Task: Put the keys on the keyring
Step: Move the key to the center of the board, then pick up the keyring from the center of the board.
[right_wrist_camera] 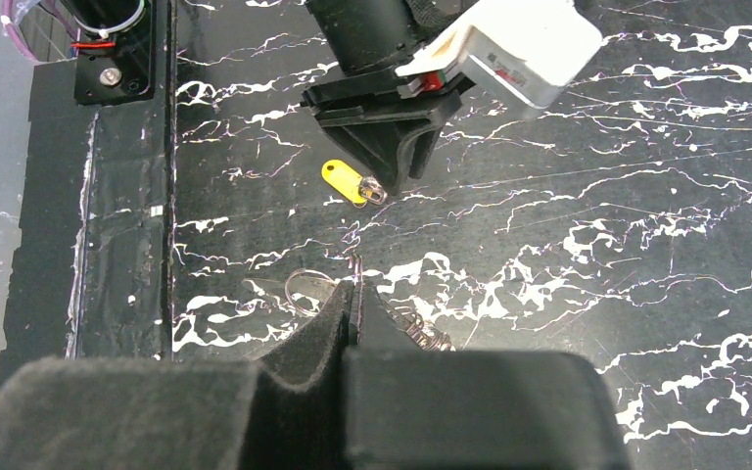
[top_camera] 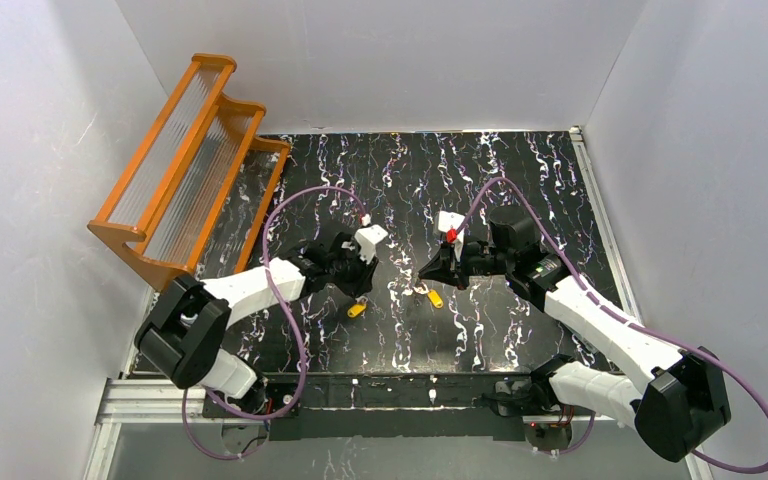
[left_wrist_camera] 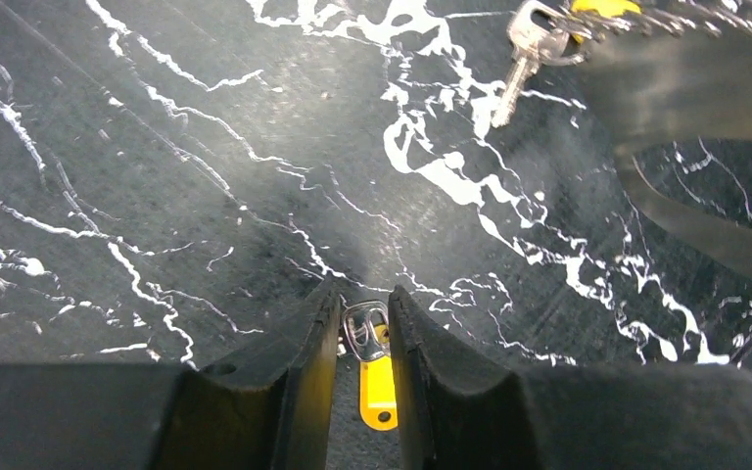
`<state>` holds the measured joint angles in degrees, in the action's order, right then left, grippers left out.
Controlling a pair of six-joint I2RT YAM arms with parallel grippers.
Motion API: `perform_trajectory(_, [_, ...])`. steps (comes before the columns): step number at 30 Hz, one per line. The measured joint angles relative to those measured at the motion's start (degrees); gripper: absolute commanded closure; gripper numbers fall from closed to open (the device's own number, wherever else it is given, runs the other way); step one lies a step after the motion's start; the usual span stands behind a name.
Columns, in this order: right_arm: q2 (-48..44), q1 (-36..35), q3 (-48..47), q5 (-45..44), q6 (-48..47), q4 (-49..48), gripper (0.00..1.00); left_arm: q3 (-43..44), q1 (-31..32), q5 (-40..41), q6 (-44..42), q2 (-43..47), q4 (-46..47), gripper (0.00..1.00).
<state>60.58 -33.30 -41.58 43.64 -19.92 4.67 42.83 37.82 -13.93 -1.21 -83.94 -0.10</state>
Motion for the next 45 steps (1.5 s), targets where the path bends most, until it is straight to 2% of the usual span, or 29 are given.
perform_trajectory(4, [0.0,0.0,0.0,-0.04,0.0,0.0,0.99,-1.66,0.0,-4.09,-7.52,2.36,-0.46,0.76])
perform_trajectory(11, [-0.15,0.0,0.0,-0.22,-0.02,-0.02,0.99,-8.72,0.02,-10.12,-35.89,15.45,0.15,0.75])
perform_trajectory(14, [-0.33,0.0,0.0,-0.24,-0.02,-0.02,0.99,-8.61,0.0,-11.85,-48.19,13.68,-2.62,0.77])
perform_trajectory(20, [-0.66,0.0,0.0,-0.59,-0.02,0.0,0.99,-7.39,0.0,-14.95,-61.48,6.56,-10.23,0.78])
perform_trajectory(27, [-0.98,0.0,0.0,-1.16,-0.02,0.02,0.99,-5.01,0.0,-16.81,-66.2,5.25,-12.79,0.79])
perform_trajectory(45, [-1.01,0.0,0.02,-1.57,-0.02,0.02,0.99,-2.78,0.0,-16.74,-65.72,0.33,-11.37,0.83])
